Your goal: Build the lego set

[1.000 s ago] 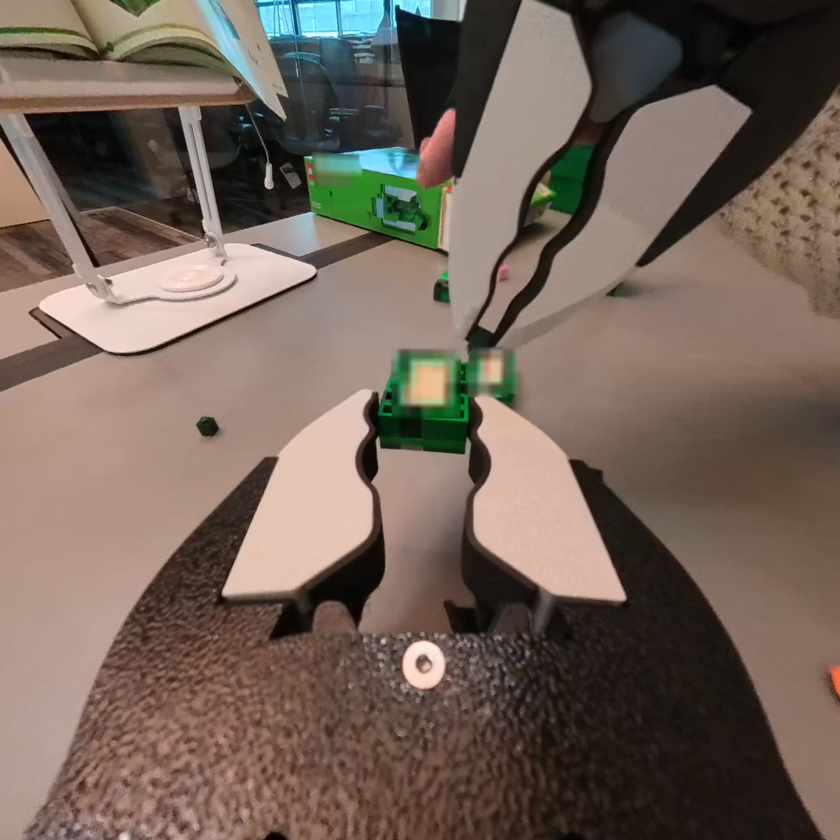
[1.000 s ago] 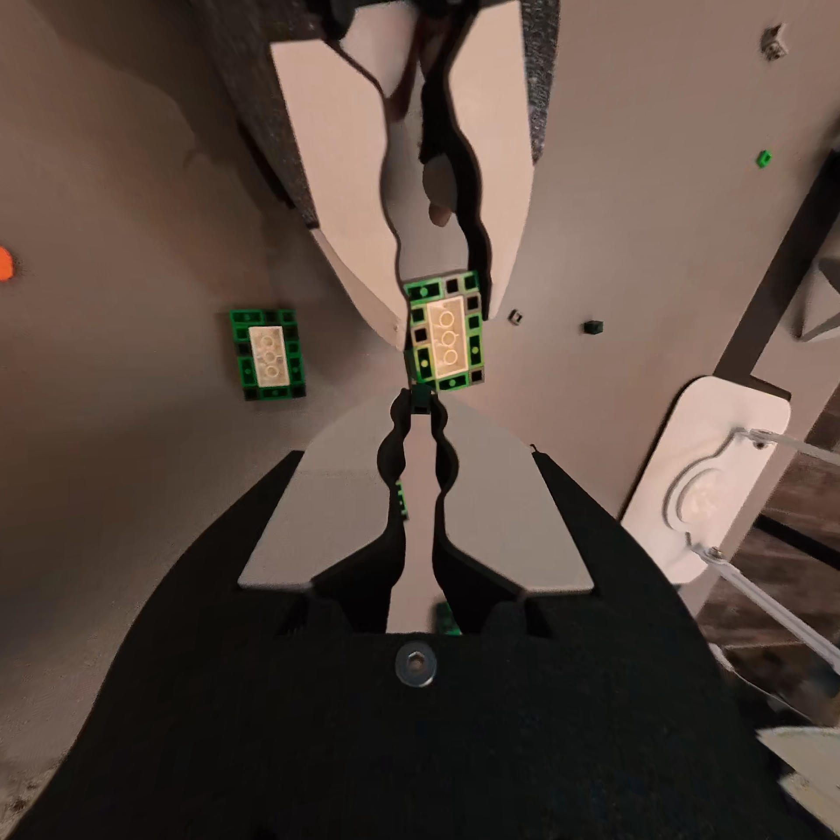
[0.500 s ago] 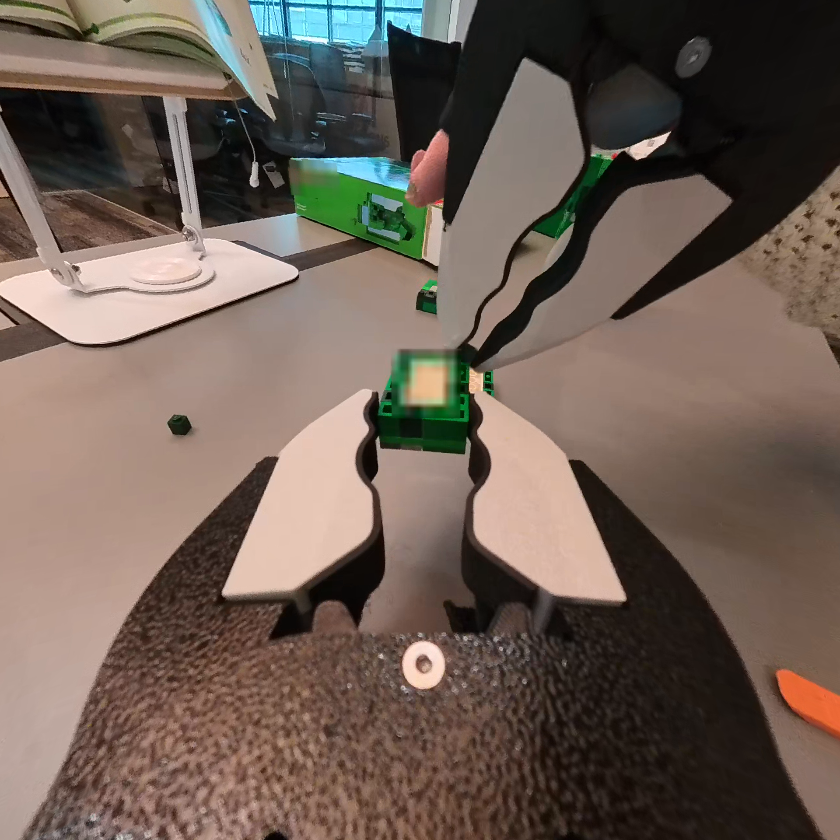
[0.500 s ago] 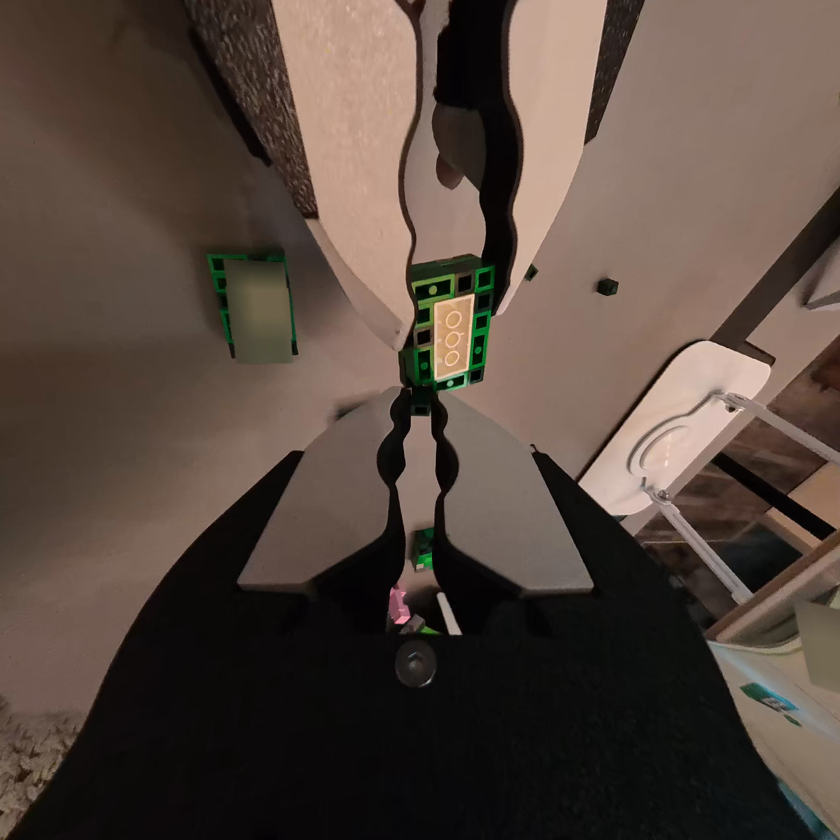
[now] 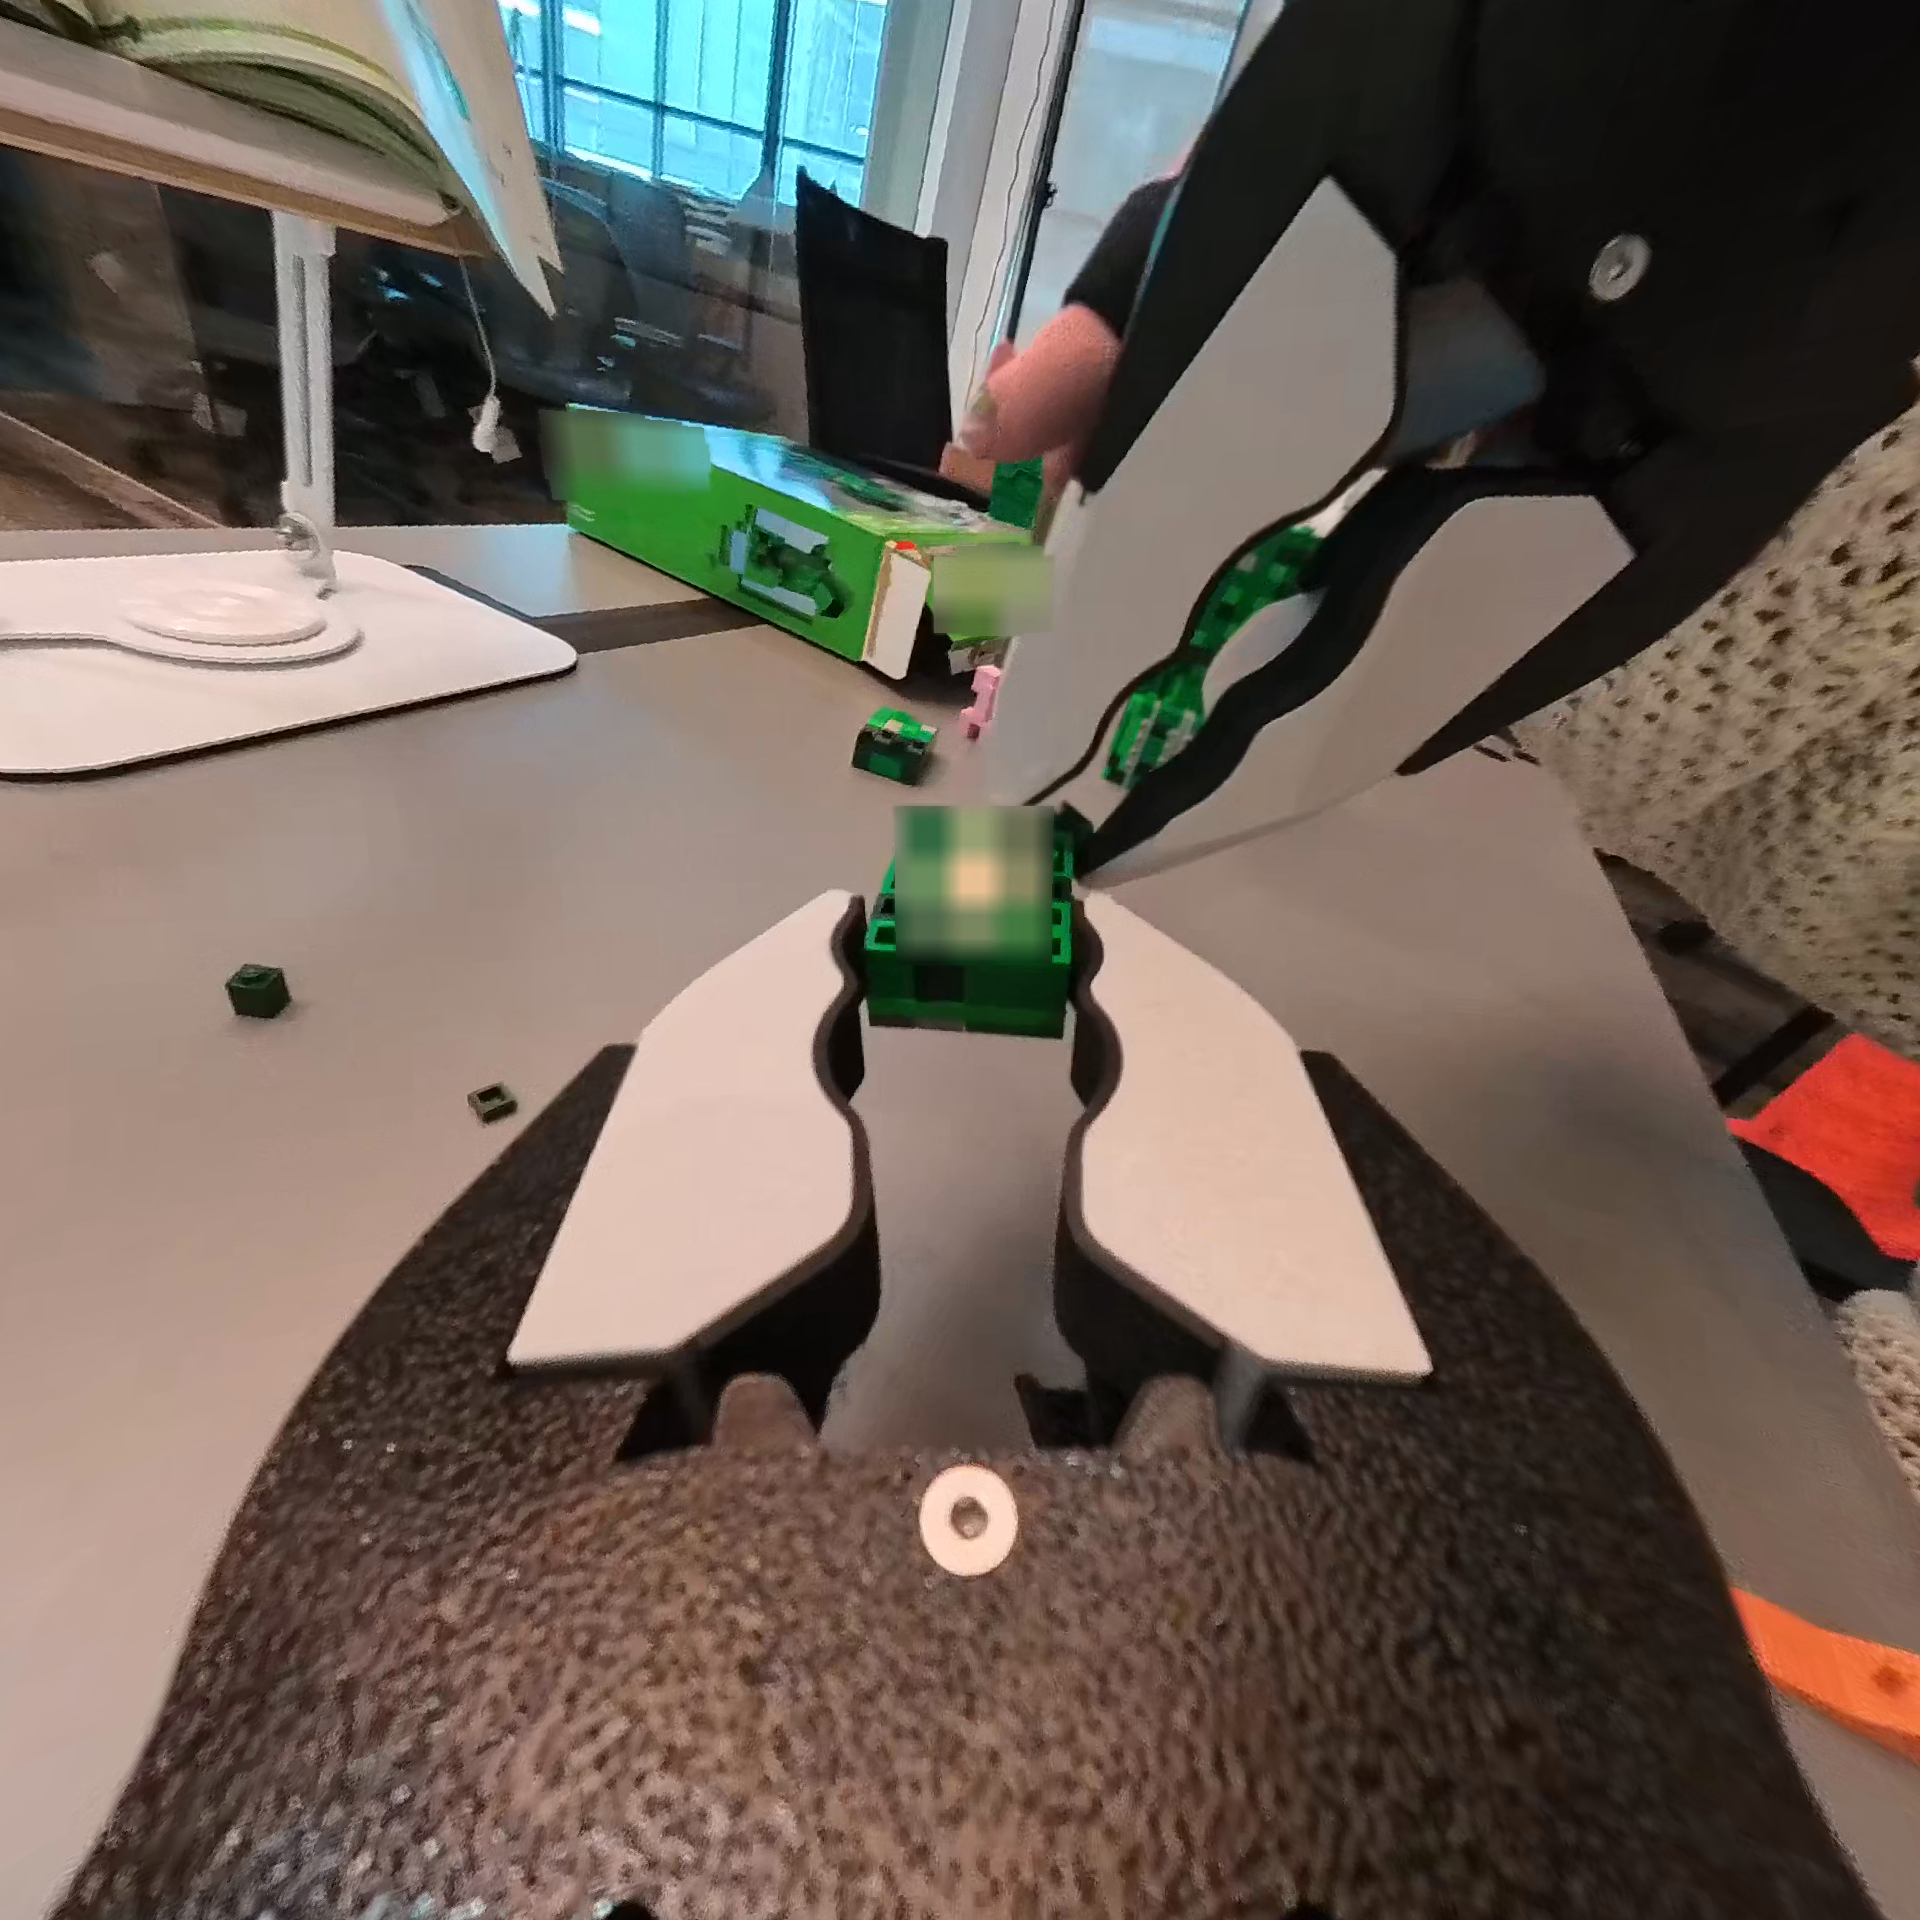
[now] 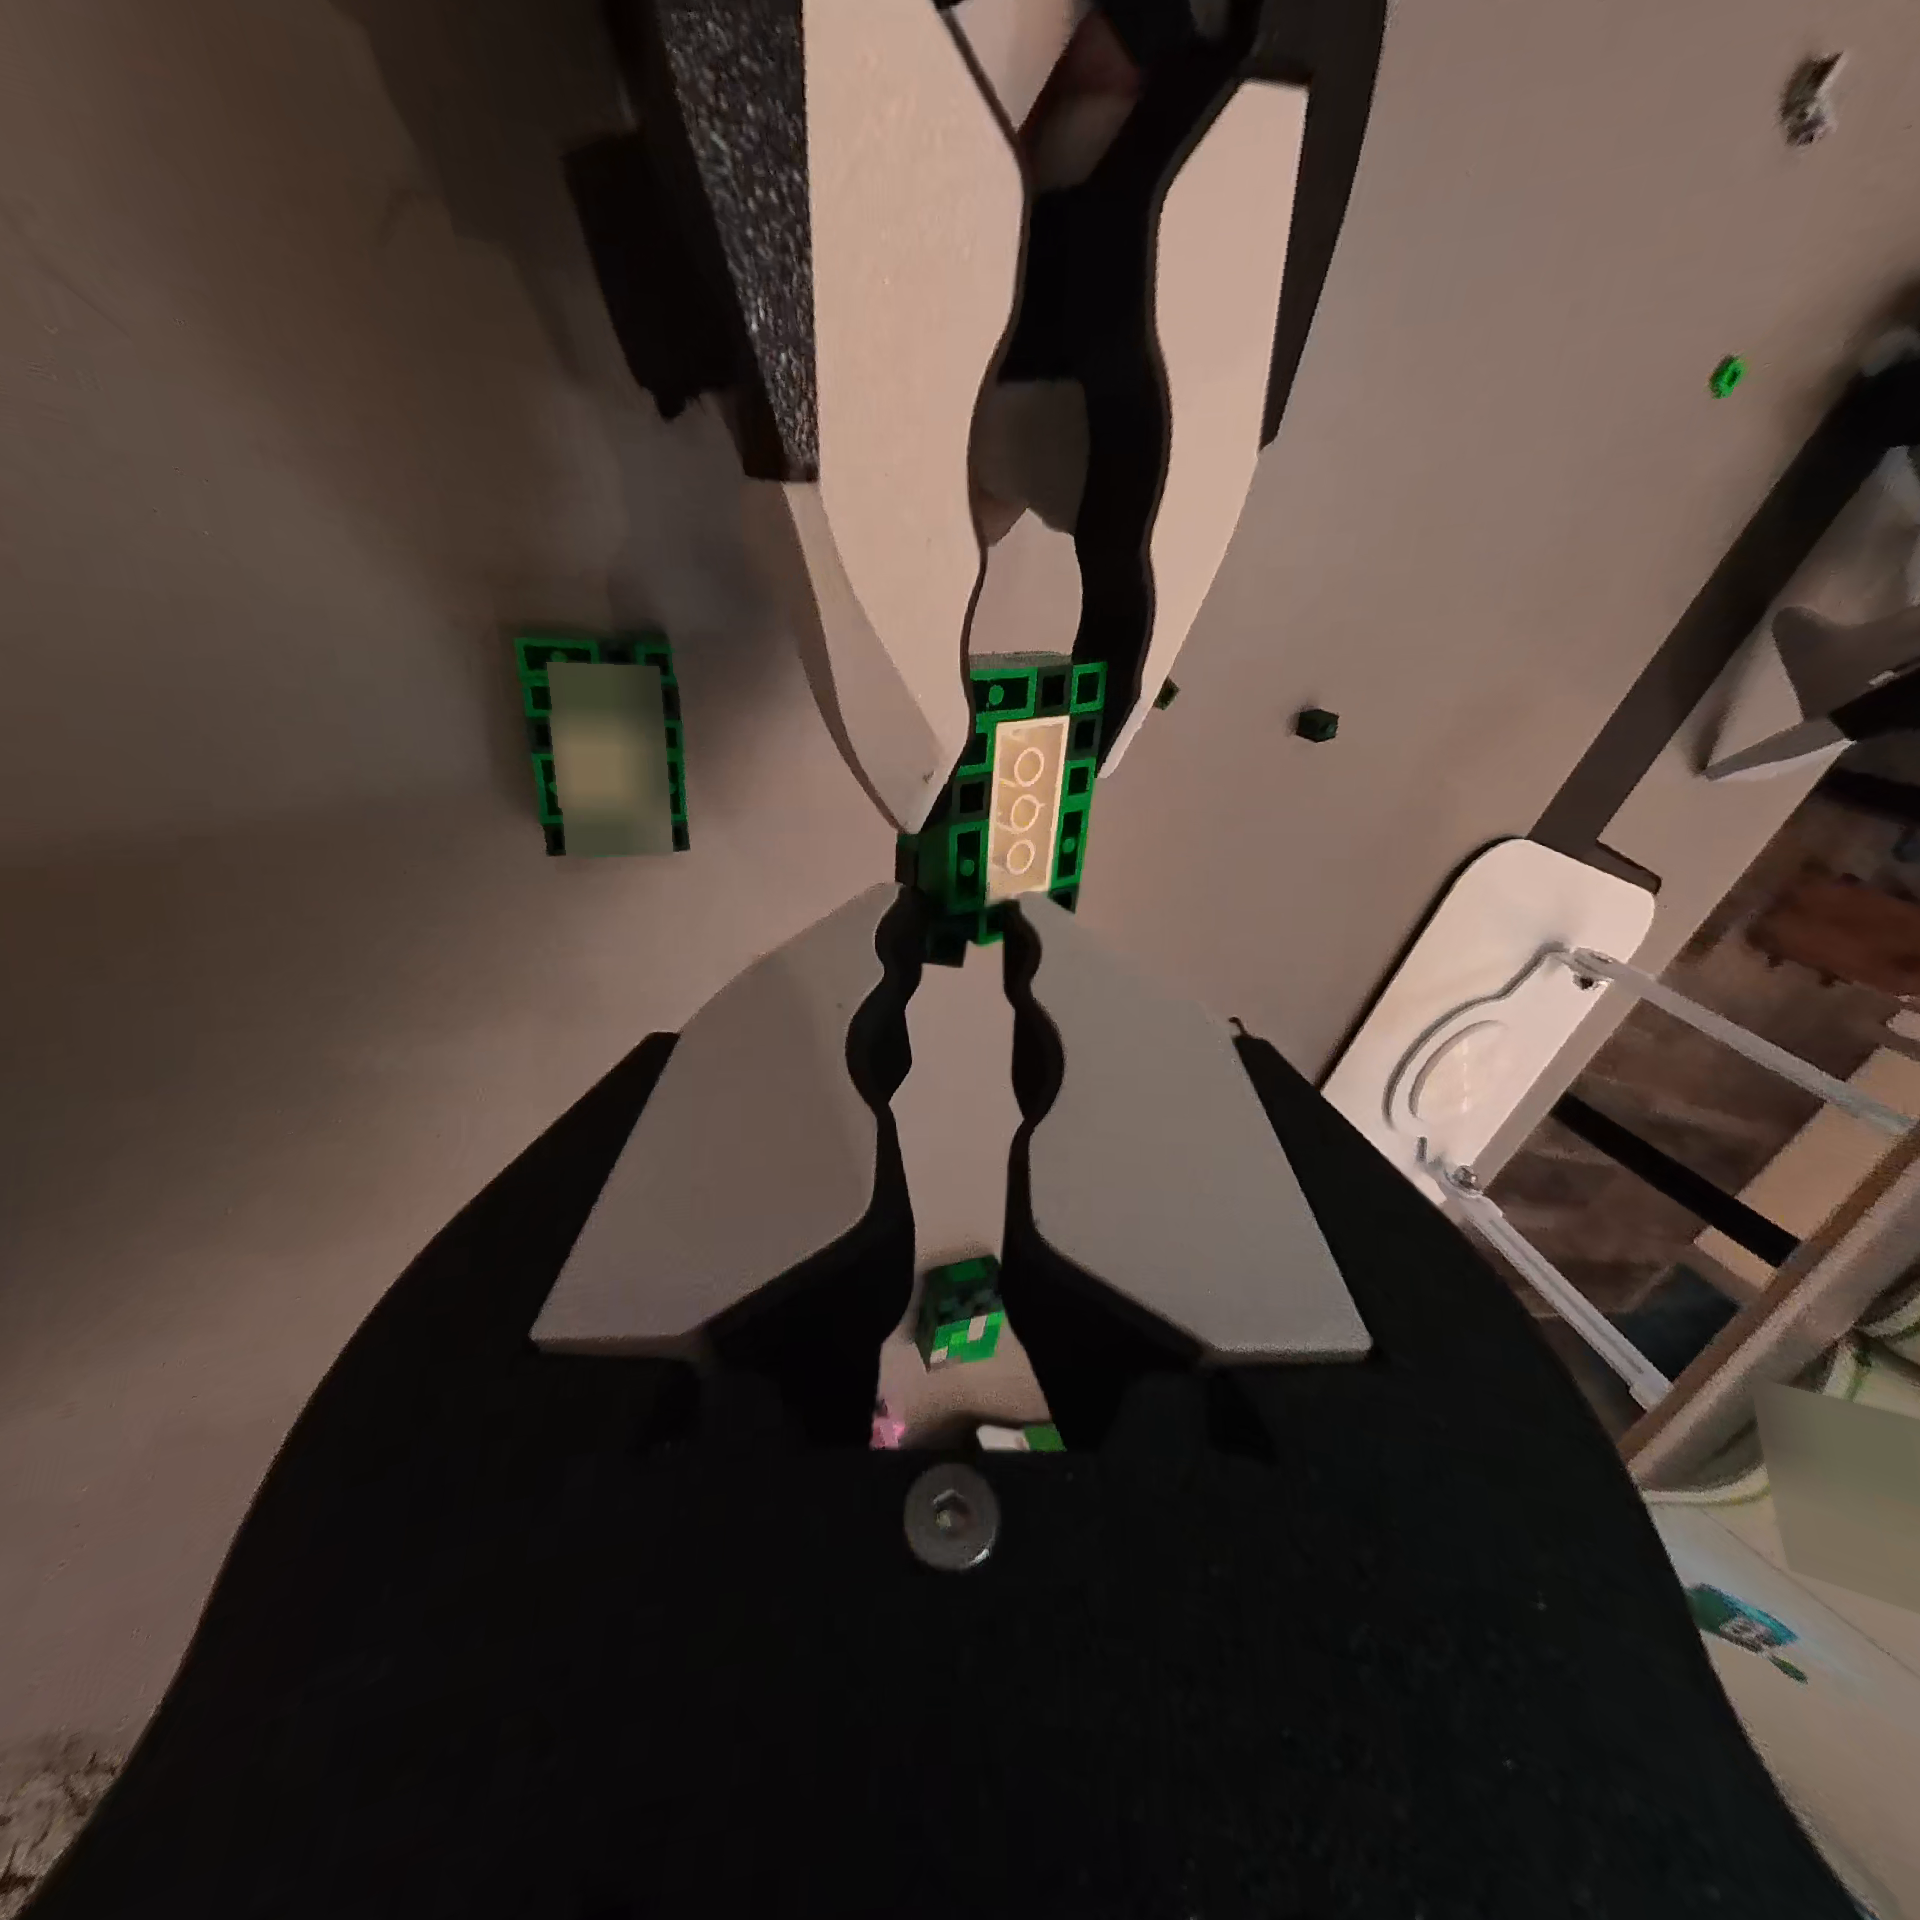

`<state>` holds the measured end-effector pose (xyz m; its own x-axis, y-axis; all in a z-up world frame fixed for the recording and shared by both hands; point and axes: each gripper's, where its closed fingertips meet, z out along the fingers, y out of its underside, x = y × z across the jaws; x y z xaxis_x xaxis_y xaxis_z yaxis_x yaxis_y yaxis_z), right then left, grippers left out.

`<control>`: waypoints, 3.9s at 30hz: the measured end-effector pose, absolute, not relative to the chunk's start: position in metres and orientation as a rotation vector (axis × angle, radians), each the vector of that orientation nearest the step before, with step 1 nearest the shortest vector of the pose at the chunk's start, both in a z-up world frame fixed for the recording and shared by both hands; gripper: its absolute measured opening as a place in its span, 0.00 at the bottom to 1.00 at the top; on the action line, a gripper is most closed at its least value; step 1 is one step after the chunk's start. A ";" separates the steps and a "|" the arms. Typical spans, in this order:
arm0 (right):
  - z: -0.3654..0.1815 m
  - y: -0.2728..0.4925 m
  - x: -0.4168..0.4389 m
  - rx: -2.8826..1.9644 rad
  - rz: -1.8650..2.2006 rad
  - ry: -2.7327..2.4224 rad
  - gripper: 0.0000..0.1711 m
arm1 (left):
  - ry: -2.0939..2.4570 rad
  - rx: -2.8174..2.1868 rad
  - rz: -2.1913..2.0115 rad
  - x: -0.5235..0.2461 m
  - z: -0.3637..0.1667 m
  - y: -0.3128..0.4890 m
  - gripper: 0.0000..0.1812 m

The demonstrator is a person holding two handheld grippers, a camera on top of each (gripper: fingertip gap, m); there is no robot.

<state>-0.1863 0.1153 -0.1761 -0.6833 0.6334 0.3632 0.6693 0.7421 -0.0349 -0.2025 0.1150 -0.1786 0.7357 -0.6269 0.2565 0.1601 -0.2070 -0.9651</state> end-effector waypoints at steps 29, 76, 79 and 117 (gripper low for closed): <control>-0.158 0.110 -0.175 -0.544 -0.271 -1.862 0.20 | 0.336 -1.555 -0.962 -0.196 -0.168 0.109 0.20; -0.167 0.108 -0.171 -0.462 -0.252 -1.868 0.14 | 0.422 -1.593 -0.986 -0.180 -0.174 0.102 0.20; -0.168 0.108 -0.171 -0.409 -0.308 -1.863 0.13 | 0.413 -1.607 -0.998 -0.180 -0.176 0.103 0.20; -0.187 0.105 -0.158 -0.798 0.058 -2.090 0.10 | 0.892 -1.447 -0.086 -0.179 -0.180 0.100 0.30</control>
